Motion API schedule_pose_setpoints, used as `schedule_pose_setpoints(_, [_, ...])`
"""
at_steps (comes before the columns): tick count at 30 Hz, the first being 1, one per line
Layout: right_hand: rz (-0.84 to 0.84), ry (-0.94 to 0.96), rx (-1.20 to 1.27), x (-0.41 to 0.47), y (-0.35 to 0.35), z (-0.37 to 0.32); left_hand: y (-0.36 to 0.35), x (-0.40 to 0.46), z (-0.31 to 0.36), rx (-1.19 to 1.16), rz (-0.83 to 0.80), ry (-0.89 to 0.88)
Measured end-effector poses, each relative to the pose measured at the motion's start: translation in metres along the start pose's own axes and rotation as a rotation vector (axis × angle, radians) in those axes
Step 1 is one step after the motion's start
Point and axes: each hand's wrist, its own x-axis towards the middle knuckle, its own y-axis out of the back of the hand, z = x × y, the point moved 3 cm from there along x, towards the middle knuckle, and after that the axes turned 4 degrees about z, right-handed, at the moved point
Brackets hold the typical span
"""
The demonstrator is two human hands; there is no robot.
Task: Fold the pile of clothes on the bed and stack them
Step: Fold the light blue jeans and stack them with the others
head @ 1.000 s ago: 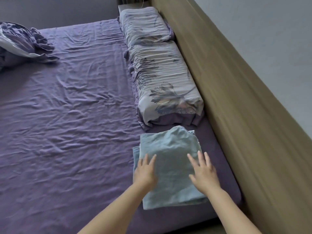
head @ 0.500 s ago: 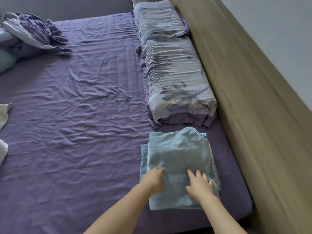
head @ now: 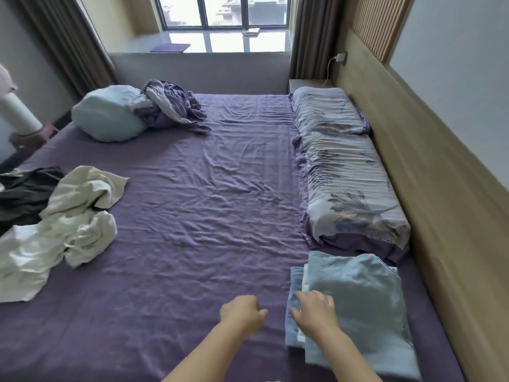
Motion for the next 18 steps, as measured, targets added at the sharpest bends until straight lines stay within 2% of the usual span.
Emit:
schedule_pose_setpoints(8, [0.059, 0.103, -0.011, -0.034, -0.004, -0.140, 0.034, -0.064, -0.149, -0.061, 0.119, 0.084])
schedule_pose_setpoints(18, [0.047, 0.263, -0.083, -0.084, -0.053, -0.312, 0.043, -0.144, -0.352, -0.161, 0.238, 0.250])
